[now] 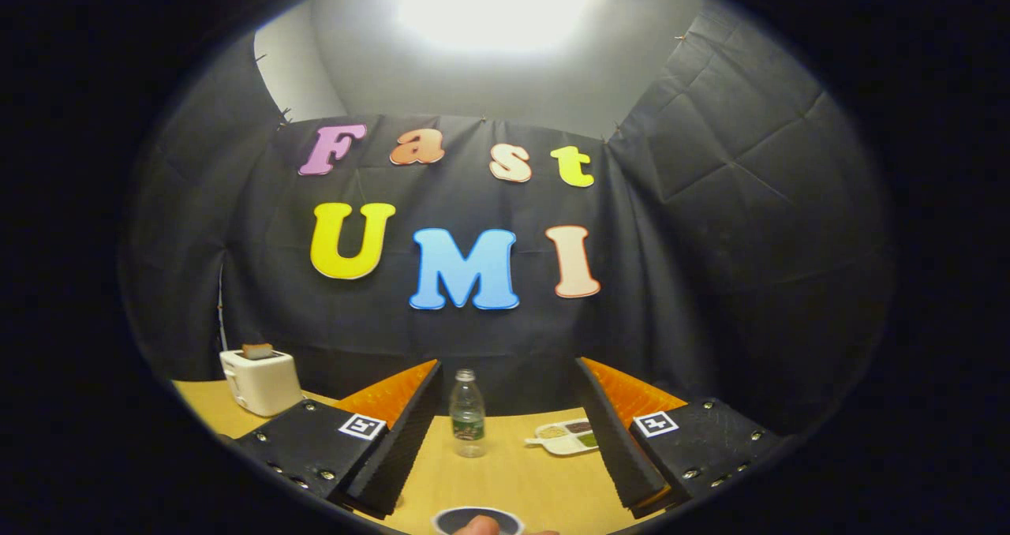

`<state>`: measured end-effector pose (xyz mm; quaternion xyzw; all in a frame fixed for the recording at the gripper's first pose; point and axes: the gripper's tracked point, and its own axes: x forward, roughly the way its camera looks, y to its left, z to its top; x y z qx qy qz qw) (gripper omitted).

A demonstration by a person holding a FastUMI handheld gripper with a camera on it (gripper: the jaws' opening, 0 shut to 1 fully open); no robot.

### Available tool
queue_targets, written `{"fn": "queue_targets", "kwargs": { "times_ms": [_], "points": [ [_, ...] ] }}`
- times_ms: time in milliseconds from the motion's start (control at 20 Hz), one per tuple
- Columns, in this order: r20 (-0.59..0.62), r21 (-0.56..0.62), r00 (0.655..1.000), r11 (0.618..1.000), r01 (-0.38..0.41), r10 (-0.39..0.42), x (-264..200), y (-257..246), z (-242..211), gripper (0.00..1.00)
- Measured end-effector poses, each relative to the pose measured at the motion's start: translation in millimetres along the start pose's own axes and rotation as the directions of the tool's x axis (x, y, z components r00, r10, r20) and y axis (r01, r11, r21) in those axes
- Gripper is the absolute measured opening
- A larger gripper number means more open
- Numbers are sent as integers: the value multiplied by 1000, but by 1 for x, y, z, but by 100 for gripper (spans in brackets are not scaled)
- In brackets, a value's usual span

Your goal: Take the bottle from table, then pour the juice into the cup, finally place the bottle on the coaster

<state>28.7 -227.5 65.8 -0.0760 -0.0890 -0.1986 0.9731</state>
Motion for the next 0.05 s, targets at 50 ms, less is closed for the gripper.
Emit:
{"fn": "queue_targets", "kwargs": {
  "times_ms": [50],
  "points": [
    [-10, -16, 1000, 1000, 12, -12, 0, -20, -12, 98]
  ]
}}
